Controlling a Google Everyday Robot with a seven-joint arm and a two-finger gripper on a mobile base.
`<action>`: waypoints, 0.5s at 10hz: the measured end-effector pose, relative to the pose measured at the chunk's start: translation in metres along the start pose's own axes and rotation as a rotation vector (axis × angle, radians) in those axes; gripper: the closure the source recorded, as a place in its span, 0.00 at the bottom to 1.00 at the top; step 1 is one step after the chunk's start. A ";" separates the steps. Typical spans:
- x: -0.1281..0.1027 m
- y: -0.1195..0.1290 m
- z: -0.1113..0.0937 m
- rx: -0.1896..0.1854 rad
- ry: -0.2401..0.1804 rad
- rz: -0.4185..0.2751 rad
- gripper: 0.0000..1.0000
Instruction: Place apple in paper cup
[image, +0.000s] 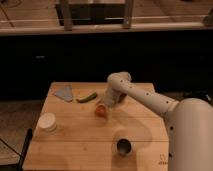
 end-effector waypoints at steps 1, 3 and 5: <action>0.000 0.000 0.002 -0.004 -0.002 -0.001 0.59; -0.001 -0.004 0.004 -0.007 -0.005 -0.004 0.81; -0.002 -0.005 0.005 -0.004 -0.005 -0.006 0.97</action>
